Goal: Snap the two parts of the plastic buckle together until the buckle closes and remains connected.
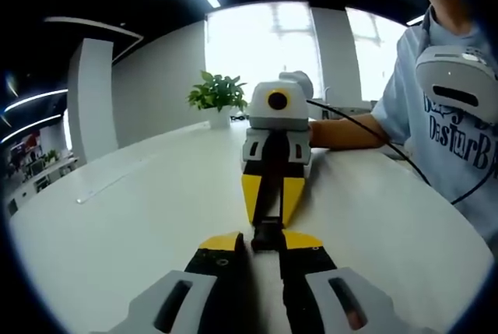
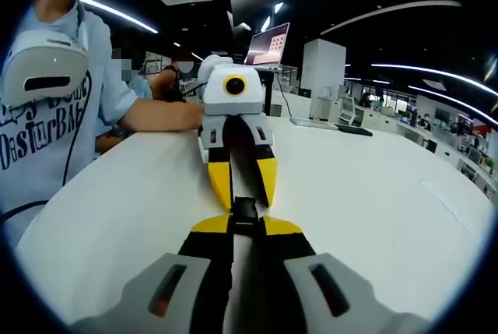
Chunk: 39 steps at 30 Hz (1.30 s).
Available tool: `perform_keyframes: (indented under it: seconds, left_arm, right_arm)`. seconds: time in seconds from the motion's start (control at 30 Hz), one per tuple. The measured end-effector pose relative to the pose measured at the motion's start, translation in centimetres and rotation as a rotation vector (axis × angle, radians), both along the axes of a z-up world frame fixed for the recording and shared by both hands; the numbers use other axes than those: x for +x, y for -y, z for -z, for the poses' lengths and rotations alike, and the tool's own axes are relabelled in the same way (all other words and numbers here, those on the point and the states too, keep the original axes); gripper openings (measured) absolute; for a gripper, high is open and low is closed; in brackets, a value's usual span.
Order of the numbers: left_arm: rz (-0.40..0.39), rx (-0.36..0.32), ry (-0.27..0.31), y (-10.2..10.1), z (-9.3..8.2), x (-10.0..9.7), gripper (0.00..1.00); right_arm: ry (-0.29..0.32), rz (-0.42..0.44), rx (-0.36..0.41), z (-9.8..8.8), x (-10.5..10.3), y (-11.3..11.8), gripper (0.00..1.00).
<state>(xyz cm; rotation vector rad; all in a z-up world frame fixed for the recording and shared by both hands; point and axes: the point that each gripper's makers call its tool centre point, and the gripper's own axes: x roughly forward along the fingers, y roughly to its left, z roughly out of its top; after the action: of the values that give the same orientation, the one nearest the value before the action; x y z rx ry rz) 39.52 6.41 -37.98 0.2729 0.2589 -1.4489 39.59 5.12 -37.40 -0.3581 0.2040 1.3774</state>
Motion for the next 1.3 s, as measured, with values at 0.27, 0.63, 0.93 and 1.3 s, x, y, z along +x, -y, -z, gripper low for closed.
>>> perform_keyframes:
  seconds: [0.27,0.63,0.93,1.3]
  left_arm:
    - [0.002,0.002,-0.008,-0.3,0.0,0.1,0.2]
    - [-0.007,0.007,-0.007,-0.7,0.0,0.4,0.2]
    - [-0.015,0.008,-0.01,-1.2,-0.1,0.4,0.21]
    - [0.0,0.004,-0.021,-1.1,-0.1,-0.2,0.21]
  right_arm:
    - [-0.019,-0.003,-0.002,0.0,0.1,0.1,0.13]
    - [-0.02,0.018,-0.002,-0.1,1.6,1.0,0.12]
    - [-0.051,0.025,0.0,0.2,3.4,1.7,0.12]
    - [-0.044,0.056,0.005,-0.1,6.5,1.8,0.12]
